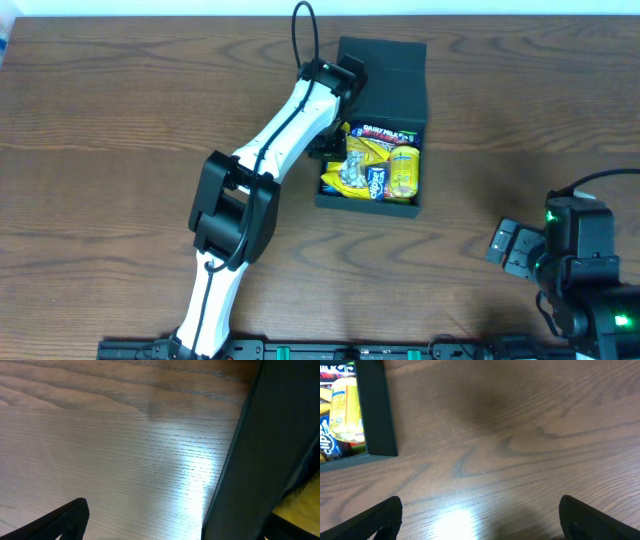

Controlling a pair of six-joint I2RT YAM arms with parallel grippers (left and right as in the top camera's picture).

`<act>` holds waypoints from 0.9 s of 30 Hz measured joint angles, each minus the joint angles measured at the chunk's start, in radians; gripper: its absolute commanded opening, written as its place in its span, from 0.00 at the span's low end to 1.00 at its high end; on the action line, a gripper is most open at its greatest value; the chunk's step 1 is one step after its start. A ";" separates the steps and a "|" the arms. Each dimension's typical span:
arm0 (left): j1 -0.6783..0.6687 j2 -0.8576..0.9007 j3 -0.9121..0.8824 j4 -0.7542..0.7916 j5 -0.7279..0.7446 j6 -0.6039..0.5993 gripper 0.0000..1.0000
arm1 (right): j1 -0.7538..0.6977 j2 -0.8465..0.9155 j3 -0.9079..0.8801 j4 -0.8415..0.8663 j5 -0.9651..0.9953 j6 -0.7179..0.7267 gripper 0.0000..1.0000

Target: Pack container

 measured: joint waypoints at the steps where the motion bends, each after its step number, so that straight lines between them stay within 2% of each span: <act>1: 0.000 0.000 0.000 -0.004 -0.005 0.000 0.95 | 0.000 0.000 0.000 0.000 0.000 0.000 0.99; 14: 0.000 0.000 0.000 -0.057 -0.030 0.000 0.95 | 0.000 0.000 0.000 0.000 0.000 0.000 0.99; 27: 0.000 0.000 -0.048 -0.047 -0.029 0.000 0.95 | 0.000 0.000 0.000 0.000 0.000 0.000 0.99</act>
